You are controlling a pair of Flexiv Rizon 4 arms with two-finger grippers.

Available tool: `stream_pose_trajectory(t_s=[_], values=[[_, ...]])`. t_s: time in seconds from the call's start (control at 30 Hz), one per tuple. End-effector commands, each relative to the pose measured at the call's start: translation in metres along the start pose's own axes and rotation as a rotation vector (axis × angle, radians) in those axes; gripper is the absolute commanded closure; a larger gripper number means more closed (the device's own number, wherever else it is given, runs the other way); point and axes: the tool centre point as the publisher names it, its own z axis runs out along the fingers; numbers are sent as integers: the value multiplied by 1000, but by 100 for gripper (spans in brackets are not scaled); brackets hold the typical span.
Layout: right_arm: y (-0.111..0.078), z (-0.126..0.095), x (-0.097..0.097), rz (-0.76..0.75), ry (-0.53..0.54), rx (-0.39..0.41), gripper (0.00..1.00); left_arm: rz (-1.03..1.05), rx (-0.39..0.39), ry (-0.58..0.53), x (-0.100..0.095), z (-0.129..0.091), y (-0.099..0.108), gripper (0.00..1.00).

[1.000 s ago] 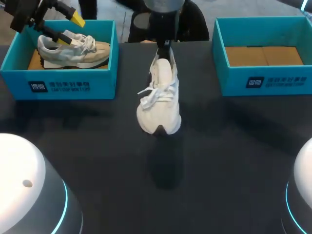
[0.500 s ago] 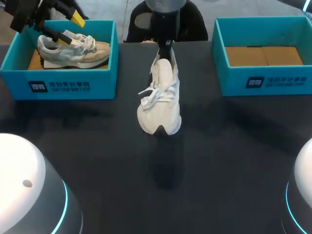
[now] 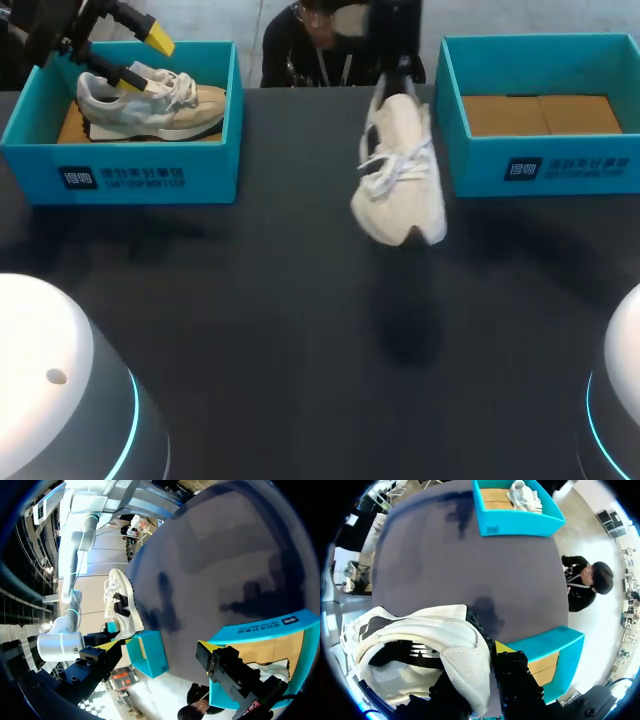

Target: Take the shoe out of the shoebox, open the shoe tongue, remove and reinsert the insole, then place the shoe into the shoebox

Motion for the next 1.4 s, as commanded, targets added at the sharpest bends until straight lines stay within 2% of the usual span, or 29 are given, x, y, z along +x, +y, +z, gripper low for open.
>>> stream_pose_trajectory(t_s=[0.03, 0.13, 0.4, 1.4], values=[[-36, -10, -5, -13, -24, -25, 100, 1, -1, 4, 0, 0, -1, 0], [-49, -12, -13, -24, -28, -29, 100, 1, -1, 4, 0, 0, -1, 0], [-64, -15, -28, -48, -50, -2, 100, 1, -1, 4, 0, 0, -1, 0], [-63, -18, -28, -47, -53, -7, 100, 1, -1, 4, 0, 0, -1, 0]])
